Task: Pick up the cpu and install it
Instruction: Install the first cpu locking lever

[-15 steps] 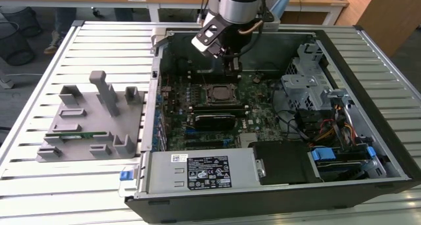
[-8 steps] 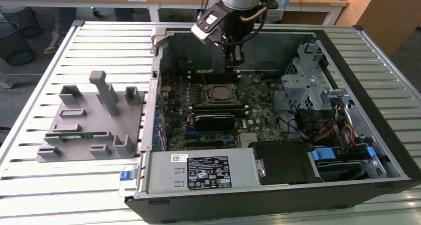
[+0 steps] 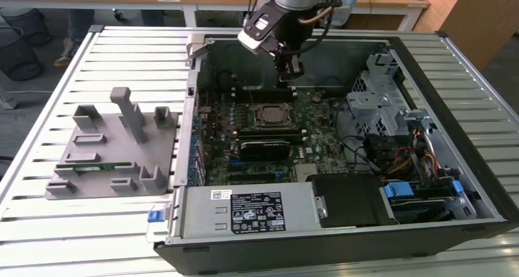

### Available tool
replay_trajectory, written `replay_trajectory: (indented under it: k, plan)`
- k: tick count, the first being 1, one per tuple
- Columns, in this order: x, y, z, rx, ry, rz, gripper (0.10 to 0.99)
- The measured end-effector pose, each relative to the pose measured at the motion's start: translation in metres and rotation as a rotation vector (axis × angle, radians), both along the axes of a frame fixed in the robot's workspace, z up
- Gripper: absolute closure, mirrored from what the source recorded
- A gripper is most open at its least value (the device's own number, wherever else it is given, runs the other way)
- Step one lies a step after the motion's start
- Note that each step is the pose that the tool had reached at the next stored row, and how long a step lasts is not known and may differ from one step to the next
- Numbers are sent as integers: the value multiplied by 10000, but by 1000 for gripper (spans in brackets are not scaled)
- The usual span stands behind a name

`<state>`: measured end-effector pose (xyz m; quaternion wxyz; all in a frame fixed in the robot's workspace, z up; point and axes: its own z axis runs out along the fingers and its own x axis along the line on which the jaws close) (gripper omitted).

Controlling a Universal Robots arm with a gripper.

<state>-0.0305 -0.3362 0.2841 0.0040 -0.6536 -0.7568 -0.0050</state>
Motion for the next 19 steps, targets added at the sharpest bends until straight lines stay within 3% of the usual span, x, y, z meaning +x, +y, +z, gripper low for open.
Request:
replay_trajectory:
  k: [19]
  plan:
    - [0, 0, -35, 1, 0, 3467, 980]
